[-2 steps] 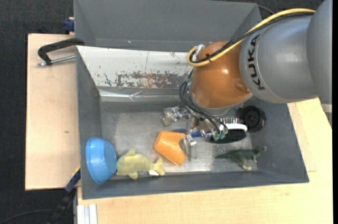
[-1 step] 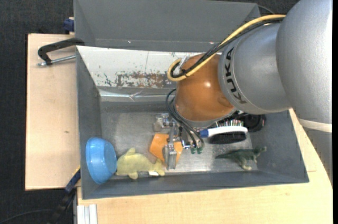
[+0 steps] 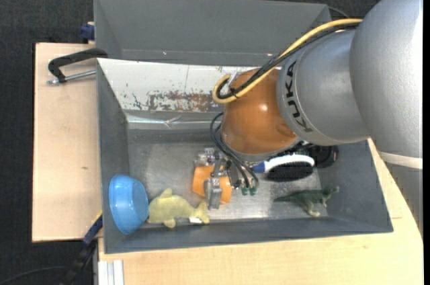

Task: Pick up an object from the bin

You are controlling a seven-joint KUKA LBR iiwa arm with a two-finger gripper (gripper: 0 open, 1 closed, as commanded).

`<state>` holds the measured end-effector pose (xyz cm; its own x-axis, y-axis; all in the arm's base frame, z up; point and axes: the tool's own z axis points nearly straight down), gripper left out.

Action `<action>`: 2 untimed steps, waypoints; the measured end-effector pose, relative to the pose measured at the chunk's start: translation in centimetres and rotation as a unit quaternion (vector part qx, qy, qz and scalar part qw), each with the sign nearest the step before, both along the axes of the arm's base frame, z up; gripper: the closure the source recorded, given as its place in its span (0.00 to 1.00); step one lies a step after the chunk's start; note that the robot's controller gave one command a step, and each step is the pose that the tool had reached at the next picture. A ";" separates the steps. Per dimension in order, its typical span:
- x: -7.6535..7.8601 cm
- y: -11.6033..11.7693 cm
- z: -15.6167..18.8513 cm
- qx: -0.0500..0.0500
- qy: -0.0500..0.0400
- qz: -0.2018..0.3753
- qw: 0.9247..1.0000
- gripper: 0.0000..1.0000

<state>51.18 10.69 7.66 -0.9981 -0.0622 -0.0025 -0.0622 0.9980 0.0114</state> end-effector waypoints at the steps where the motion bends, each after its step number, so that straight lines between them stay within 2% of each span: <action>1: 1.5 -1.0 12.3 -0.004 -0.007 0.042 0.999 1.00; 2: 1.3 -1.0 11.8 -0.005 -0.002 0.042 0.999 0.00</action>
Offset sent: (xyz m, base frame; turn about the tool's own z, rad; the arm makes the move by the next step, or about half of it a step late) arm 0.0119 -0.0111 0.1172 -0.0841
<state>52.49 9.69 19.49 -0.9893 -0.1455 -0.0052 -0.1455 0.9894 0.0014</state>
